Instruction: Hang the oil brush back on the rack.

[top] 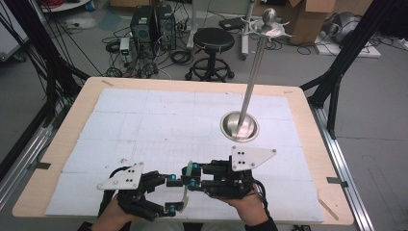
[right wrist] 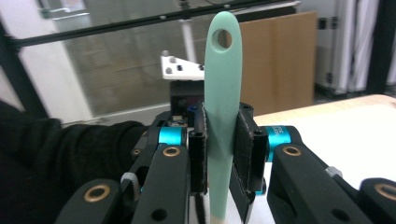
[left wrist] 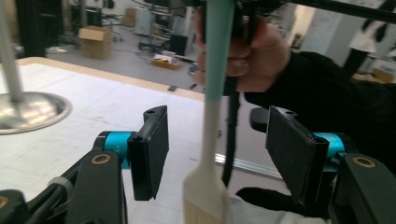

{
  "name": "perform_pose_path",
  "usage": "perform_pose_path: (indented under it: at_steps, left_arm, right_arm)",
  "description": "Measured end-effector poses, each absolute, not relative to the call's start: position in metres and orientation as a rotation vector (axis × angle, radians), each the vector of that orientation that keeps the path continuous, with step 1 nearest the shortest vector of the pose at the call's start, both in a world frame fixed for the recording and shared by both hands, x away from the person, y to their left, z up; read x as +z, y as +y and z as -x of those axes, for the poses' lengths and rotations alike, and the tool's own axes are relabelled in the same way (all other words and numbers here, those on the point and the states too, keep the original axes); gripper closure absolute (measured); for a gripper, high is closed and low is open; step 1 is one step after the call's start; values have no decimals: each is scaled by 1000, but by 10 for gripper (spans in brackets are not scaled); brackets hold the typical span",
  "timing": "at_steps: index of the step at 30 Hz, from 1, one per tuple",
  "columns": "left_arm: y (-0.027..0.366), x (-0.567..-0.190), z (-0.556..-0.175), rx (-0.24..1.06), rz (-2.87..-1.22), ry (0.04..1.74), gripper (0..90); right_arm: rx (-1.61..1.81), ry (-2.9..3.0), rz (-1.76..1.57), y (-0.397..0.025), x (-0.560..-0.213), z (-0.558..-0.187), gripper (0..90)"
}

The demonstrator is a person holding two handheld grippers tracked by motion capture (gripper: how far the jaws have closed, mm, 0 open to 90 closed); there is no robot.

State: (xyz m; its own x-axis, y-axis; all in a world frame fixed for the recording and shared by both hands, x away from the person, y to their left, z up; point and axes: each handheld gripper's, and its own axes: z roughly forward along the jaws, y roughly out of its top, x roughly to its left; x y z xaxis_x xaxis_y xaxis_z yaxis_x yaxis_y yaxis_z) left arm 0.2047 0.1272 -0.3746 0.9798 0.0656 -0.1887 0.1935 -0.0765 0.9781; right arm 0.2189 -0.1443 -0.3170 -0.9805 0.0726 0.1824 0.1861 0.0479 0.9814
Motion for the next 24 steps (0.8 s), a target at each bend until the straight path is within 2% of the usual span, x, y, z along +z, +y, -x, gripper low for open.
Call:
perform_pose_path:
  at_steps: [9,18,24]
  left_arm:
    - [123,-374,-202,-157,-1651,158,413]
    - [122,-373,-198,-209,-1649,88,566]
    - [122,-374,-198,-221,-1661,68,629]
  right_arm:
    - [-2048,-2120,100,-141,-321,-223,763]
    - [-2012,-2042,-20,-134,-323,-227,763]
    - [-1987,-2035,-51,-130,-325,-227,762]
